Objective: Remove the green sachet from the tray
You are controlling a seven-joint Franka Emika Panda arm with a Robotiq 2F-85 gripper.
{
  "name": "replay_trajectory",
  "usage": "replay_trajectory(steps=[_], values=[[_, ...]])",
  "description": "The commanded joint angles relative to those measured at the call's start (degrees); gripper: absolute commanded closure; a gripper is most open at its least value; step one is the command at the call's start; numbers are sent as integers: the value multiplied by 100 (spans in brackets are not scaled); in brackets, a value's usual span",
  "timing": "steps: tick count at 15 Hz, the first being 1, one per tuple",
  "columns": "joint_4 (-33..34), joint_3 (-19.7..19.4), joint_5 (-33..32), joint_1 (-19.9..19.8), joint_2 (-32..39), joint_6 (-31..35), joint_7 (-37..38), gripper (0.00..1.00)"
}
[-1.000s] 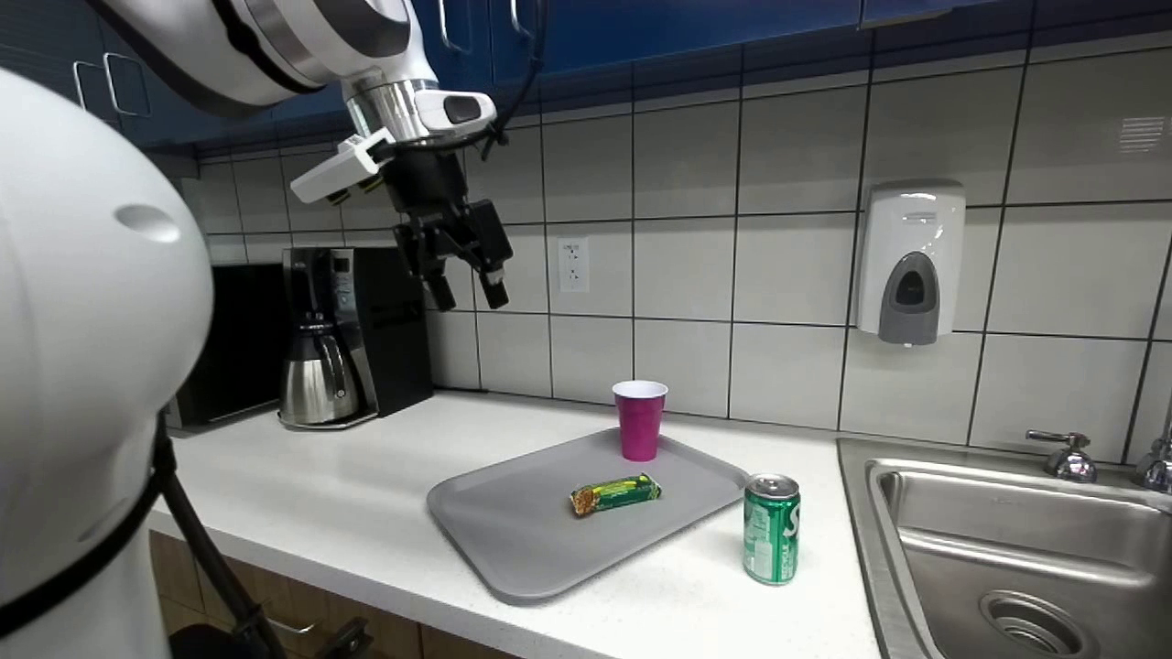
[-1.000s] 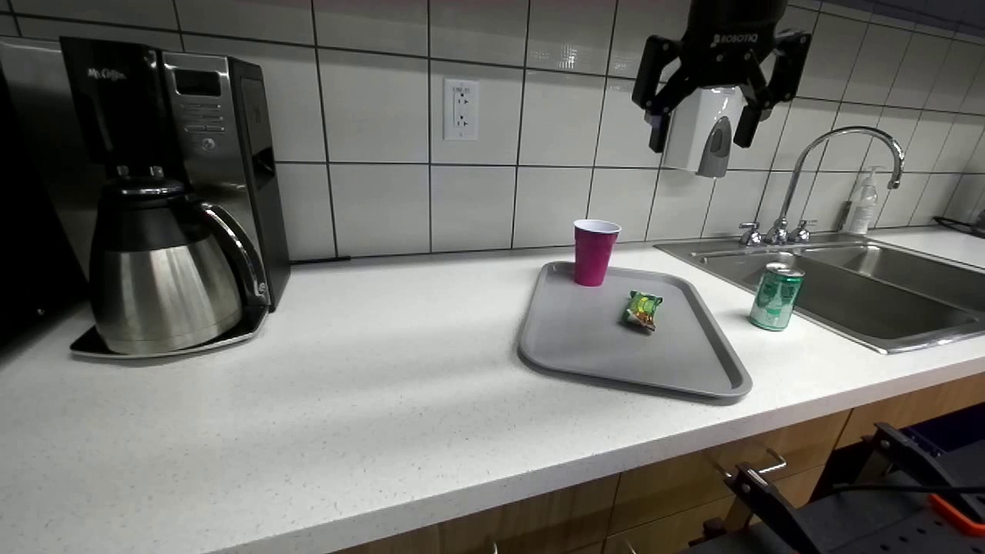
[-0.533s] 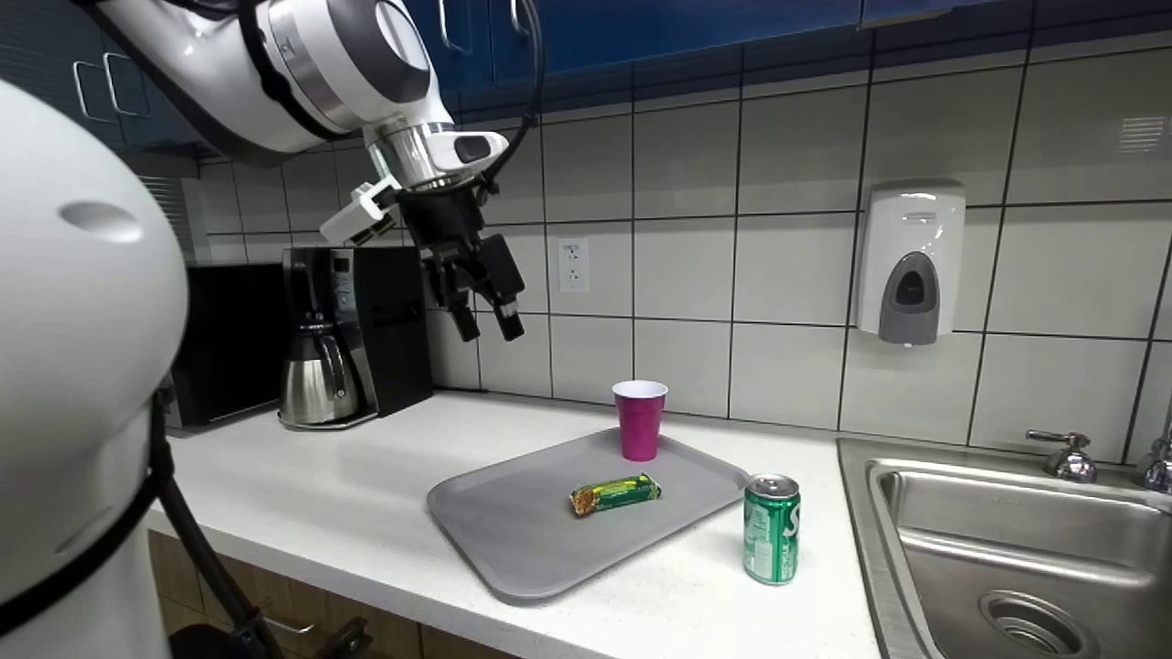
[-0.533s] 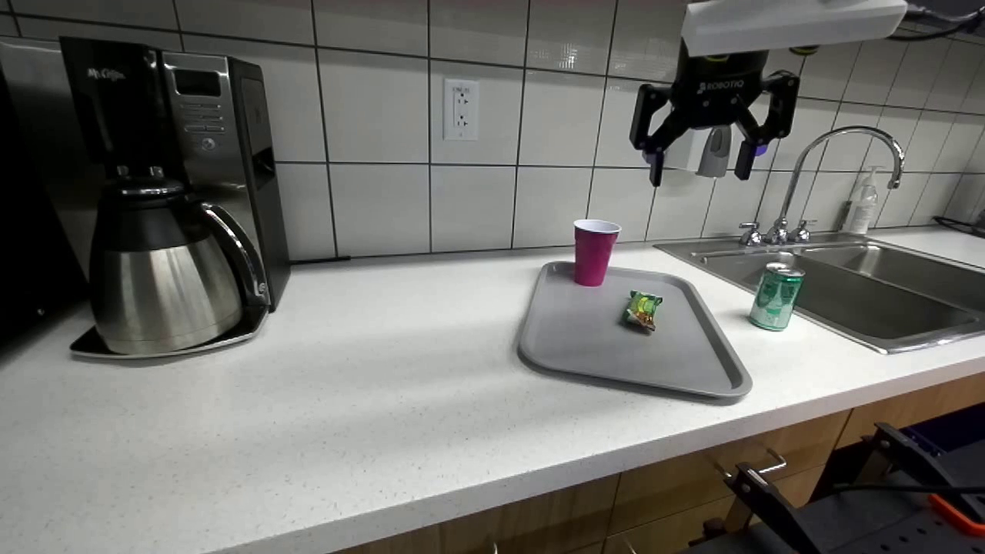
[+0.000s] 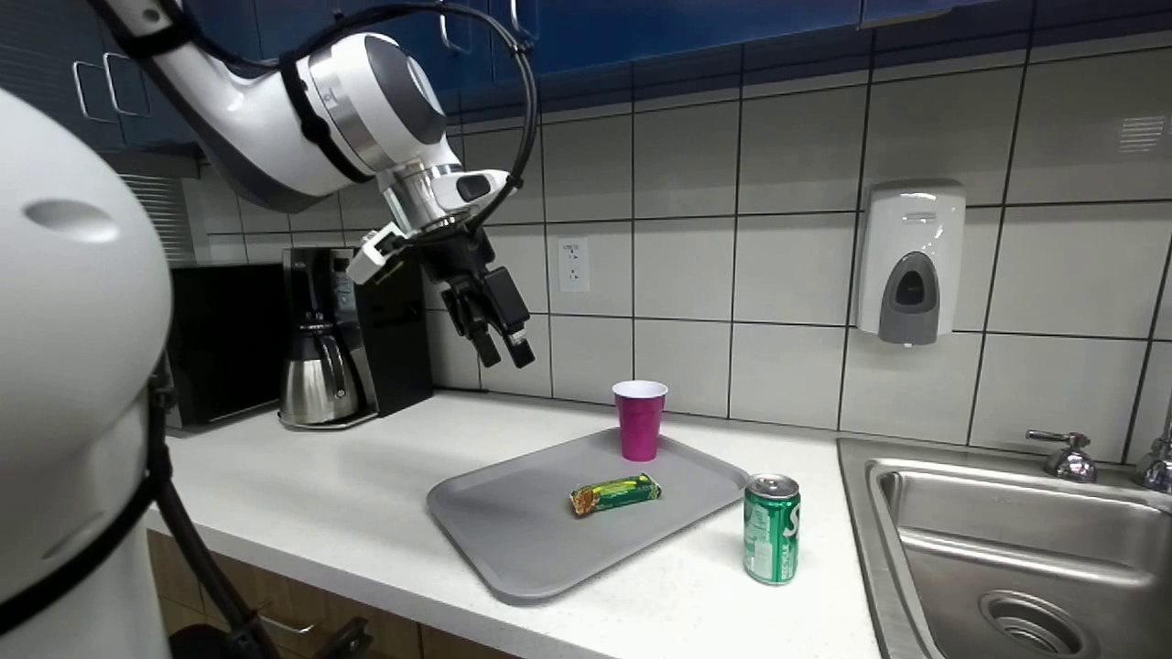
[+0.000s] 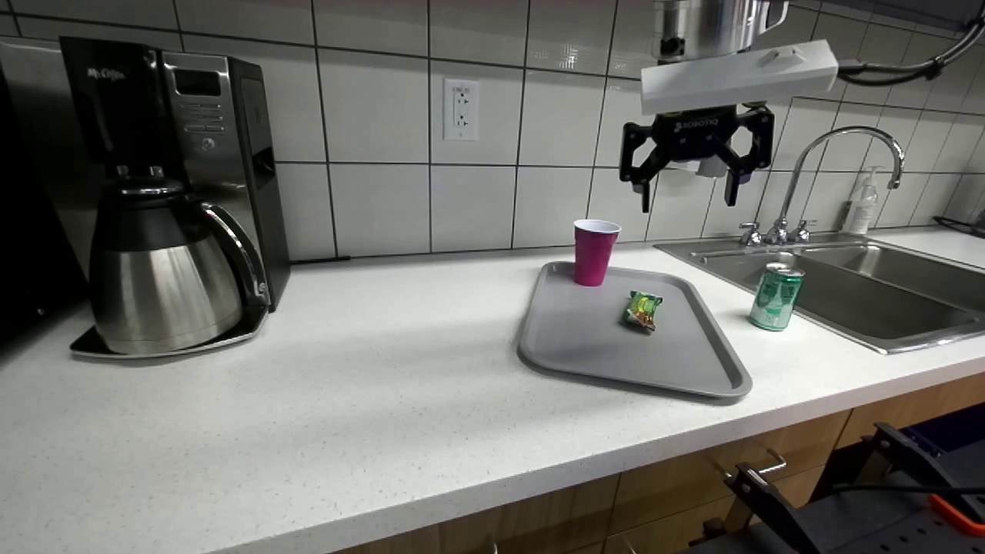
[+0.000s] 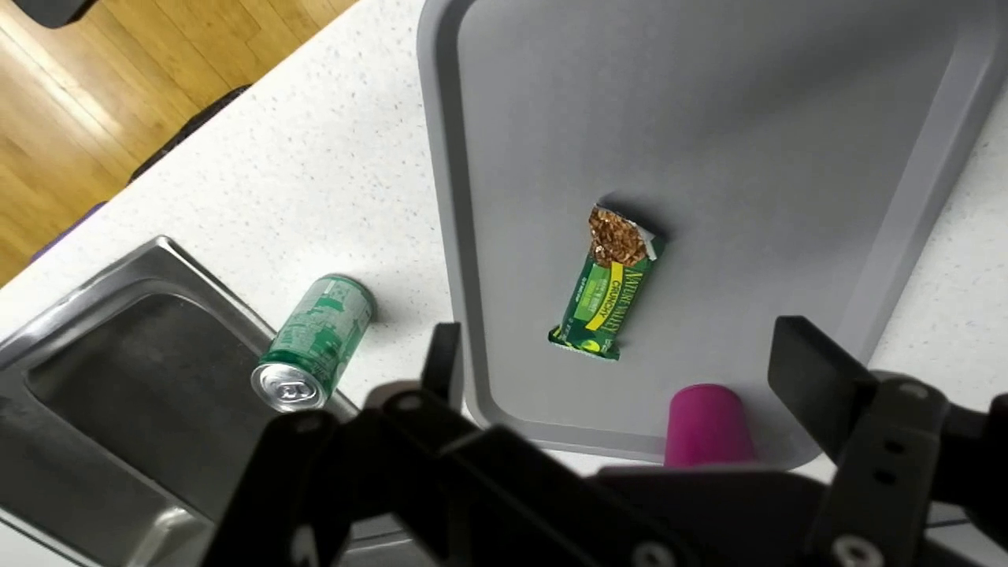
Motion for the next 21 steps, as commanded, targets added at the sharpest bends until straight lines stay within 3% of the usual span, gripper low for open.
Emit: replay_trajectory(steps=[1,7,21], values=[[320,-66,-488,-133,577,177,571,0],[705,-588,-769,-35,1387,560,888,0],[1679,-1782,-351,592,3118,1185,849,0]])
